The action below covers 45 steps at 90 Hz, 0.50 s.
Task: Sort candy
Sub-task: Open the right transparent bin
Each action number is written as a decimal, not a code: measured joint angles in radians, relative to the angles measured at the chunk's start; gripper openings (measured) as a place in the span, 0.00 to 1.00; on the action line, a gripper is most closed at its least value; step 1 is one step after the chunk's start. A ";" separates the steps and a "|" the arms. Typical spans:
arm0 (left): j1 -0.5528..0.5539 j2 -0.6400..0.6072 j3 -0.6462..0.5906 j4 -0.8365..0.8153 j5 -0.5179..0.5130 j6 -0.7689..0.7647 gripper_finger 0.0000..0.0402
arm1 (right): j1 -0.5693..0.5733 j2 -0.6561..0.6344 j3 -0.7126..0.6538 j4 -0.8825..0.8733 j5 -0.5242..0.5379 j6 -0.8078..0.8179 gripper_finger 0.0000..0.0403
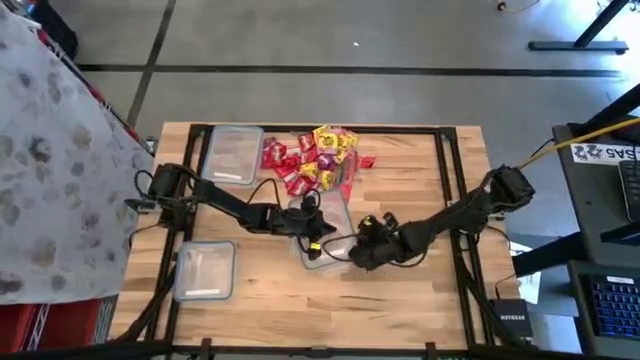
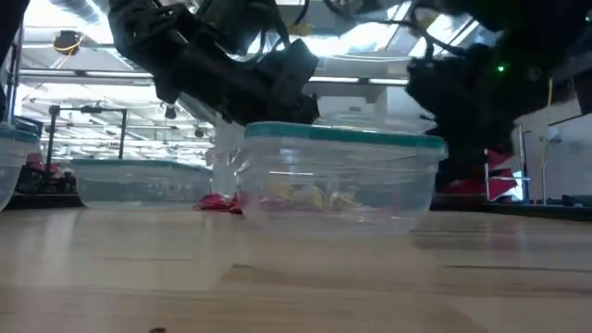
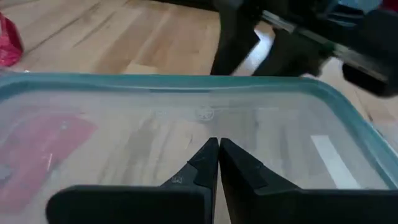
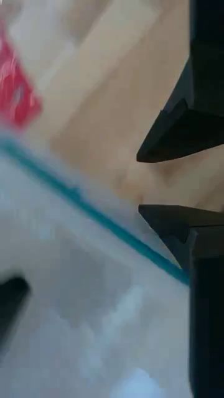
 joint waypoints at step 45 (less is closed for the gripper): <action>0.005 0.003 -0.004 0.043 -0.044 0.025 0.00 | 0.056 0.200 0.009 0.659 -0.052 -0.144 0.27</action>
